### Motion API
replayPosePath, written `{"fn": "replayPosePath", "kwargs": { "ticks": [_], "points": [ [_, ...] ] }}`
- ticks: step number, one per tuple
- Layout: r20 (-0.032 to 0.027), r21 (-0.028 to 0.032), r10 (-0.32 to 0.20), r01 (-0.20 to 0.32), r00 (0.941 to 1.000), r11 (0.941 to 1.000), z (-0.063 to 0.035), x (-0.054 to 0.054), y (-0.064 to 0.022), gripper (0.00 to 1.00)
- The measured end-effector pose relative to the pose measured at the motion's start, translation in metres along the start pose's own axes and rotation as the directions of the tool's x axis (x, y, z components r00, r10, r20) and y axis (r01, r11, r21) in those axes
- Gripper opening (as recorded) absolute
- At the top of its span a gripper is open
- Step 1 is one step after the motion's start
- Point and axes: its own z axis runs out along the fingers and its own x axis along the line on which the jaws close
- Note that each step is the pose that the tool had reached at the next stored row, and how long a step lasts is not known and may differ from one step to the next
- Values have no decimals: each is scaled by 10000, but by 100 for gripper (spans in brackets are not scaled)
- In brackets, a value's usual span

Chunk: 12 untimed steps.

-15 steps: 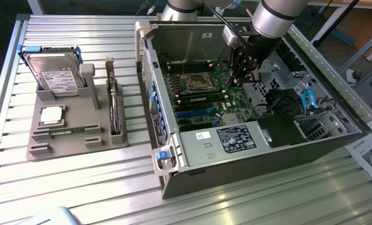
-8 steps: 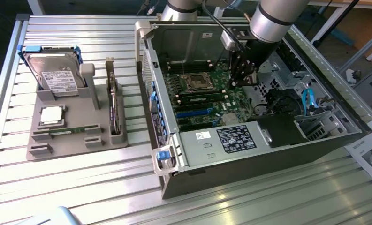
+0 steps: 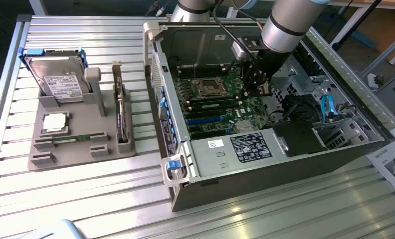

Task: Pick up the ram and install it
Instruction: 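Press down the ram until it locks into place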

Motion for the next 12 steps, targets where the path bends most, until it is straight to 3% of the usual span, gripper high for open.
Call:
{"fn": "replayPosePath", "kwargs": {
  "ticks": [12],
  "points": [
    [0,0,-1,1,10000,10000,21,-54,-1,10]
  ]
}}
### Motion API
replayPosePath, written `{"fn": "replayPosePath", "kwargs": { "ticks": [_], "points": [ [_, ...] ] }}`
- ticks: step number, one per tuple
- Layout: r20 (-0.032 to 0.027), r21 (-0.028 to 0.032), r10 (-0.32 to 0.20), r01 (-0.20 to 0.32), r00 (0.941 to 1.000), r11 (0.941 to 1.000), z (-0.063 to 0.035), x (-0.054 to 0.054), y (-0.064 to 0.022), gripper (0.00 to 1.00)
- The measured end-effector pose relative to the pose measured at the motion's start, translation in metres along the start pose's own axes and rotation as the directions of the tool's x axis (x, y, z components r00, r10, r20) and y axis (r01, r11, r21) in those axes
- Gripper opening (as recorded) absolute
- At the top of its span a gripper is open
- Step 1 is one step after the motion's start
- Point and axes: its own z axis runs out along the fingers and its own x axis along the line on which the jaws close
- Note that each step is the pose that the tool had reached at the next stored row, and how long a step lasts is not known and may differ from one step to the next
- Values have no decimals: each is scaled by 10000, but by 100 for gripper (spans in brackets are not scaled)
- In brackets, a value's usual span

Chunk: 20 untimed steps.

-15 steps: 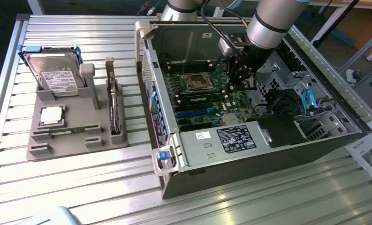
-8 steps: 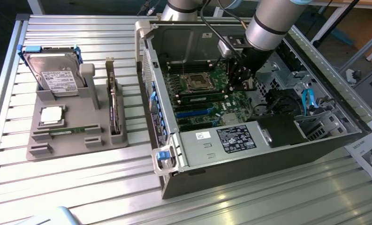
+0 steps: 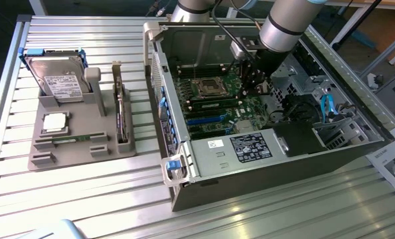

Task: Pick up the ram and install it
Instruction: 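Press down the ram until it locks into place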

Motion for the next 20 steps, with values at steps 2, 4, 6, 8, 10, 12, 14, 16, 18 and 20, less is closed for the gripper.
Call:
{"fn": "replayPosePath", "kwargs": {
  "ticks": [2,4,6,8,10,12,14,16,18,20],
  "points": [
    [2,0,1,-1,10000,10000,30,1,-1,10],
    [2,0,1,-1,10000,10000,52,2,-2,10],
    [0,0,1,-1,10000,10000,52,2,-2,10],
    [4,0,1,-1,10000,10000,54,-5,-2,10],
    [3,0,0,0,10000,10000,53,-9,-2,10],
    [2,0,1,-1,10000,10000,54,-9,-2,10],
    [-1,-1,0,0,10000,10000,68,-8,-2,10],
    [1,0,1,-1,10000,10000,69,-8,-2,10],
    [2,0,0,0,10000,10000,69,-9,-3,10],
    [2,0,0,0,10000,10000,70,-8,-3,10]
  ]
}}
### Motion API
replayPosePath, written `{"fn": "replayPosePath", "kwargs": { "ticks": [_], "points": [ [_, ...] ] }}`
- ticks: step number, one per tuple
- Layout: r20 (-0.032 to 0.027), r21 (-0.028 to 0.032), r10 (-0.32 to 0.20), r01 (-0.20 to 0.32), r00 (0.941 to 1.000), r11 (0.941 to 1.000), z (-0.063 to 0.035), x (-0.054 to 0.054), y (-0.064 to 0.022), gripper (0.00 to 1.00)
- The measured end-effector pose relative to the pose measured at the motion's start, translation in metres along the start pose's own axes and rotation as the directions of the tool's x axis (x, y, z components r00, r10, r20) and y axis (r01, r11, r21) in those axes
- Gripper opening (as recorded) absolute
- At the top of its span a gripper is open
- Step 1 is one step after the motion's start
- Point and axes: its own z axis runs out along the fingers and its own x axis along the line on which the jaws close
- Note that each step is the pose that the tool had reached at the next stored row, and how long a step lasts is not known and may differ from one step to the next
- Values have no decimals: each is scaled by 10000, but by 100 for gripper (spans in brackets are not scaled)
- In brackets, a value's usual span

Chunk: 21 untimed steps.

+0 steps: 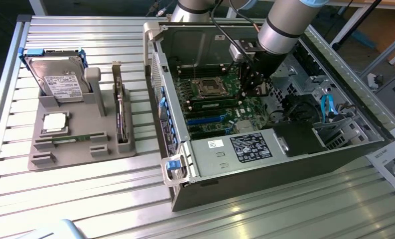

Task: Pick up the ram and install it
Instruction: 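Press down the ram until it locks into place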

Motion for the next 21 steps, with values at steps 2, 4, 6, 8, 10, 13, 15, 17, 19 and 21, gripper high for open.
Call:
{"fn": "replayPosePath", "kwargs": {
  "ticks": [2,4,6,8,10,13,15,17,19,21],
  "points": [
    [-1,0,1,-1,10000,10000,3,0,0,10],
    [-1,0,0,0,10000,10000,4,0,0,10],
    [-1,1,0,0,10000,10000,4,0,0,10],
    [2,1,0,0,10000,10000,9,0,0,10],
    [-1,0,0,0,10000,10000,16,1,0,10],
    [-1,0,0,0,10000,10000,16,1,-1,10],
    [3,1,0,0,10000,10000,14,1,-1,10],
    [2,1,1,-1,10000,10000,-10,0,0,10],
    [1,1,1,-1,10000,10000,-30,-1,1,10],
    [1,1,1,-1,10000,10000,-67,-2,2,10]
  ]
}}
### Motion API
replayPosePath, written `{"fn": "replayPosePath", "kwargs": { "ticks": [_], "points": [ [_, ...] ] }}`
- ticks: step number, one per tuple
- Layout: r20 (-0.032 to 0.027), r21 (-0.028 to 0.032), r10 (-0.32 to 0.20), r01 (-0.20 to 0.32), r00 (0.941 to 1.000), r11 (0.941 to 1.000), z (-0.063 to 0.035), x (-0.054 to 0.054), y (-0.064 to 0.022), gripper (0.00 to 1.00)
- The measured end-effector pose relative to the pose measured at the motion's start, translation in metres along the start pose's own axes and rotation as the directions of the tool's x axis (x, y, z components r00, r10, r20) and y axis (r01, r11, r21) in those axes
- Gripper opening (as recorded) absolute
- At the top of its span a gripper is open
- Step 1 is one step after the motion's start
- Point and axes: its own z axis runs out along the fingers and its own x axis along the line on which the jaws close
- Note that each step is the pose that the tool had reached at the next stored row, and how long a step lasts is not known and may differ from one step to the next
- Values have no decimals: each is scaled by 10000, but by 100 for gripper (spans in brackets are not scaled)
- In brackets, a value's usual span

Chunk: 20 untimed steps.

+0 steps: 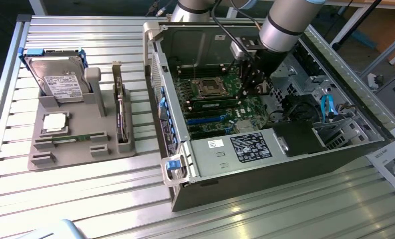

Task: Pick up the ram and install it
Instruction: 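Press down the ram until it locks into place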

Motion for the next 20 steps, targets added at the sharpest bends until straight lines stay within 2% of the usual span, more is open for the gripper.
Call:
{"fn": "replayPosePath", "kwargs": {
  "ticks": [4,10,14,20],
  "points": [
    [0,0,0,0,10000,10000,-56,-2,1,10],
    [0,0,-2,2,10000,10000,-57,-2,12,10],
    [-1,10,-1,1,10000,10000,-54,-1,89,10],
    [0,64,-3,3,10000,10000,-47,-1,249,10]
  ]
}}
